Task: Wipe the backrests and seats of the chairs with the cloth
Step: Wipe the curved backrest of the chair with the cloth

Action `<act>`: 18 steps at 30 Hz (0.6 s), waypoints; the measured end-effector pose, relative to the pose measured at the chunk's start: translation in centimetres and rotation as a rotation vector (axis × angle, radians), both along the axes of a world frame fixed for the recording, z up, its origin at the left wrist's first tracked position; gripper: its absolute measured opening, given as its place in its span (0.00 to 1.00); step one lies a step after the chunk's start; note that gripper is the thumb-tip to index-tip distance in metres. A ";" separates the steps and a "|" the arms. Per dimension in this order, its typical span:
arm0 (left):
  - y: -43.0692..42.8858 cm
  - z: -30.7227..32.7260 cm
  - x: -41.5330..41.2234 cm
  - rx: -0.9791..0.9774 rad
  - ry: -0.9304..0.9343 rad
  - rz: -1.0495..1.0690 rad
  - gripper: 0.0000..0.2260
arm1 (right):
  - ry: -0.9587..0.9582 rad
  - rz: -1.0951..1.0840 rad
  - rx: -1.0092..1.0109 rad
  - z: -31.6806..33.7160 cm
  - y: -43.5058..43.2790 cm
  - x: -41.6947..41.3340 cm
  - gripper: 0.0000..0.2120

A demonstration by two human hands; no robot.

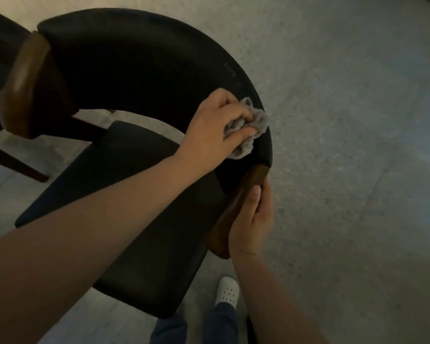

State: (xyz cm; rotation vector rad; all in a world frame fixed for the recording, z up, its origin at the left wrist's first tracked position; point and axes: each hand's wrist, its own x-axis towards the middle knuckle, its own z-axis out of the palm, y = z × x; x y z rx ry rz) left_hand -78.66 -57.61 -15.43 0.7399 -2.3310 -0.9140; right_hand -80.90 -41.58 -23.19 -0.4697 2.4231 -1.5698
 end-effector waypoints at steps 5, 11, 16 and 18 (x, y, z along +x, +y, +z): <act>1.6 -0.2 -2.7 -0.099 -0.006 -0.085 0.12 | 0.031 0.028 0.014 -0.5 0.0 -0.1 0.26; 2.7 -1.8 -2.7 -0.028 0.078 0.034 0.10 | 0.061 0.045 0.013 -0.4 0.0 -0.1 0.24; 4.1 -3.8 -0.9 0.212 0.131 0.223 0.05 | 0.066 0.041 0.028 -0.3 0.1 0.0 0.26; 4.0 -4.3 0.0 0.248 0.072 0.259 0.04 | 0.074 0.033 0.040 -0.2 0.0 0.1 0.27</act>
